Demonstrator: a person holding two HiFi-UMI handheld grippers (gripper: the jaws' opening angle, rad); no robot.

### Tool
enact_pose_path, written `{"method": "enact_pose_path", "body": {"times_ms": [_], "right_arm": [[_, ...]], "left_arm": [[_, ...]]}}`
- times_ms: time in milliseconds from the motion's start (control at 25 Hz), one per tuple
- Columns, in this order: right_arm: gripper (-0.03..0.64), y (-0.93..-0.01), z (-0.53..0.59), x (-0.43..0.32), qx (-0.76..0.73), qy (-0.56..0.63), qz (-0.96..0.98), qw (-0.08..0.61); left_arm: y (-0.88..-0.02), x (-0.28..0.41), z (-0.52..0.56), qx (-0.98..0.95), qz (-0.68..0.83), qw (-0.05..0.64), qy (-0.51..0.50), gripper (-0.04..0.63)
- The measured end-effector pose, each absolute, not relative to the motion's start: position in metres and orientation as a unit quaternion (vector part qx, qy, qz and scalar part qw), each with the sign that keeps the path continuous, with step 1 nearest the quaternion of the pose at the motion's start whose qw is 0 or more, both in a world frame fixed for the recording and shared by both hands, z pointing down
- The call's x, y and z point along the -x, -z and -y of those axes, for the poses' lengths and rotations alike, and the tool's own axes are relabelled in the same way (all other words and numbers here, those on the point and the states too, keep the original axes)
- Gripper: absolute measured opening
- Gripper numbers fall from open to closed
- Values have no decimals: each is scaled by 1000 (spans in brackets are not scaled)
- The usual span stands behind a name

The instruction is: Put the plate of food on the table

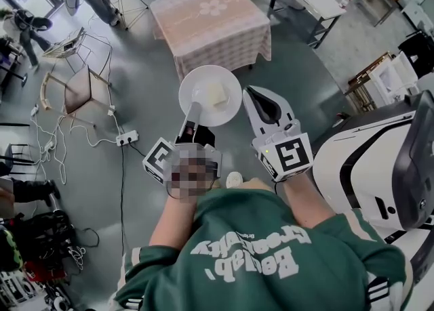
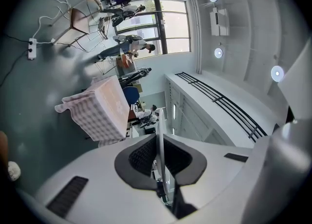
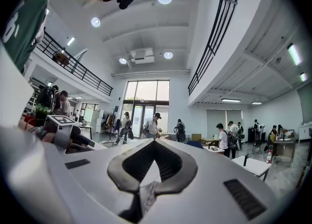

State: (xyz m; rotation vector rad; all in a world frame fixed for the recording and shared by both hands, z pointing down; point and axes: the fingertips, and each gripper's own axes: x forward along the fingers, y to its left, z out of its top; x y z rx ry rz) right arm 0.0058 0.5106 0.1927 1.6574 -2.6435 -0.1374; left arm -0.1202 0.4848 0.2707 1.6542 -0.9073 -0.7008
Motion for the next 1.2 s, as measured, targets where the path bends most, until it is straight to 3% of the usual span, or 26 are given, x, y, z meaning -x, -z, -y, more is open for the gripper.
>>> {"method": "enact_pose_path", "body": {"times_ms": [720, 1200], "right_arm": [[15, -198, -483, -17, -529, 48, 847, -2], [15, -212, -386, -15, -548, 45, 835, 4]], "left_arm": [[-270, 105, -450, -704, 367, 525, 306, 29], [-283, 108, -349, -708, 358, 534, 295, 29]]}}
